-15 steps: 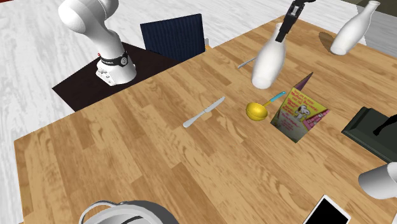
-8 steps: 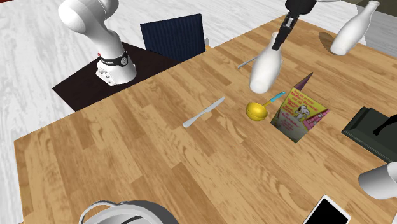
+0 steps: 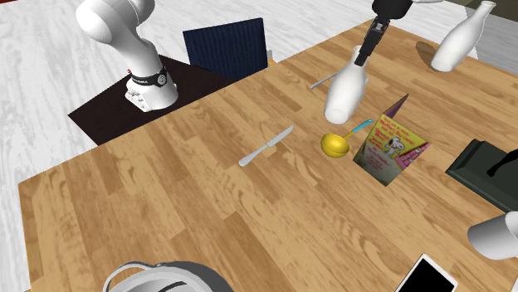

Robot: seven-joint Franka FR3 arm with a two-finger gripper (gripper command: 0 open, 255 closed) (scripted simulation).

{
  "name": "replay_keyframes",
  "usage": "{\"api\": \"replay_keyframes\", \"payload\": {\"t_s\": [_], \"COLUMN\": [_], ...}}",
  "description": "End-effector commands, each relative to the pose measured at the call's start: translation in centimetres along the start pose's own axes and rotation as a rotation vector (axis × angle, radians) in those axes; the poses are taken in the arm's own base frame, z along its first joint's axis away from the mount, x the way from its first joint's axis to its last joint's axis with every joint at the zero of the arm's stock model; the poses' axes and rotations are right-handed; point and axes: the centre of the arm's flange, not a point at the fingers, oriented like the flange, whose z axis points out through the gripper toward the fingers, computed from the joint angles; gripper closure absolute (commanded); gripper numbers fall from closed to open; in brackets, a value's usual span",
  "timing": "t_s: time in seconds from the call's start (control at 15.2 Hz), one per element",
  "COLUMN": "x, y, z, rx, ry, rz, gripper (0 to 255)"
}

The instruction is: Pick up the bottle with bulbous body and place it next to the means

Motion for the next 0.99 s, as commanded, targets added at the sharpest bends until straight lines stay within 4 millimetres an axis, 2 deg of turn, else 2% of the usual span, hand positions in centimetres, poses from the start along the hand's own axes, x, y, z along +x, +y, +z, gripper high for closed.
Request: {"api": "replay_keyframes", "payload": {"t_s": [0.0, 0.13, 0.4, 0.92], "x": [0.0, 0.0, 0.0, 0.0], "y": [0.0, 0.0, 0.0, 0.0], "z": [0.0, 0.0, -5.0, -5.0], "rx": [0.0, 0.0, 0.0, 0.0], "ry": [0.0, 0.0, 0.0, 0.0], "rz": [0.0, 0.0, 0.0, 0.0], "gripper": [0, 0, 0, 0]}}
